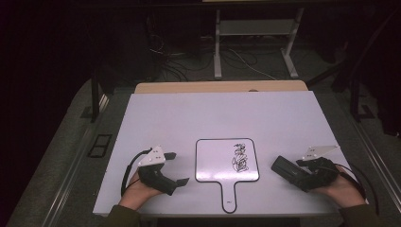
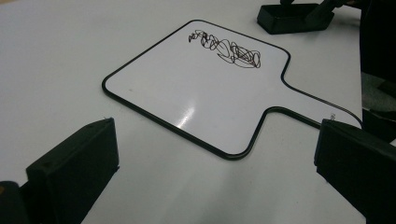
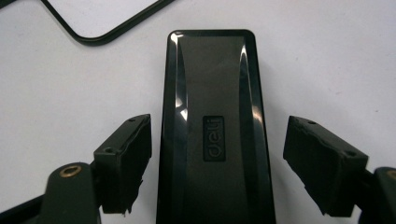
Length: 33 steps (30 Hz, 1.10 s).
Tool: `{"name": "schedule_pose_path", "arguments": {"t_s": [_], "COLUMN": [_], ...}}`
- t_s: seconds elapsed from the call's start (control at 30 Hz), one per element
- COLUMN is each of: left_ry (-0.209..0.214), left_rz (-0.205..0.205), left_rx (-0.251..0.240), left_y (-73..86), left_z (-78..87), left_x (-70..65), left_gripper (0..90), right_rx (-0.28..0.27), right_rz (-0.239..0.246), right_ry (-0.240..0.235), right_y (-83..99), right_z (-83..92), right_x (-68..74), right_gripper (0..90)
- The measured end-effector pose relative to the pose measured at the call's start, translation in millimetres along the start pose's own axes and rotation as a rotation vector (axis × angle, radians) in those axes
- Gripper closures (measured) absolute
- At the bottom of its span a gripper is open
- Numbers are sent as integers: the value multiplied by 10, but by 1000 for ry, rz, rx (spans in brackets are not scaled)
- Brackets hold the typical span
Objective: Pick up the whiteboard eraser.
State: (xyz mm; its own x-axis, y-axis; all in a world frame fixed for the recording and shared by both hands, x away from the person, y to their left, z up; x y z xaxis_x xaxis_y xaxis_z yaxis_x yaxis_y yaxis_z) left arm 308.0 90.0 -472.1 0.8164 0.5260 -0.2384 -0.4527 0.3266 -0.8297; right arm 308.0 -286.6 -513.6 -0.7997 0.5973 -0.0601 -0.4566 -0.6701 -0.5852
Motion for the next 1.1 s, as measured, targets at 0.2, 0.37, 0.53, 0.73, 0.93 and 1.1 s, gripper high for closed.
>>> {"name": "schedule_pose_path", "arguments": {"t_s": [0.2,0.37,0.53,0.73,0.93,1.1], "left_ry": [-1,-1,-1,4,3,3], "left_rz": [1,-2,-1,1,0,3], "left_rx": [0,1,2,2,2,4], "left_y": [0,1,2,5,4,7], "left_z": [-1,-2,-3,-9,-8,-7], "left_x": [0,1,1,-9,-6,-11], "left_gripper": [0,0,0,0,0,0], "right_rx": [8,8,23,28,29,32], "right_rz": [-2,-4,8,20,22,30], "right_ry": [0,1,6,9,6,1], "right_y": [4,7,21,22,20,17], "right_z": [-11,-11,-32,-43,-40,-42], "right_x": [3,-1,3,7,11,23], "right_gripper": [241,268,271,306,334,362]}}
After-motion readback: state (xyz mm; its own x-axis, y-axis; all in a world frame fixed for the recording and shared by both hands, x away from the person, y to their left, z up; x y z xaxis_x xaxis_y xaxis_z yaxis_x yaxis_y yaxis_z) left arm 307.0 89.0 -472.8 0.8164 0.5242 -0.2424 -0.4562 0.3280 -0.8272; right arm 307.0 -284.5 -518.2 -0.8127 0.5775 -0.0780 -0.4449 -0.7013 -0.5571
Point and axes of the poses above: each handheld gripper's, and its own axes: z roughly backward along the jaws, y roughly out of its underside, x roughly to its left, the point moved 10 cm from there along -z, roughly forward along the jaws, and after that the axes turned 9 degrees about z, right-handed, at the moved point
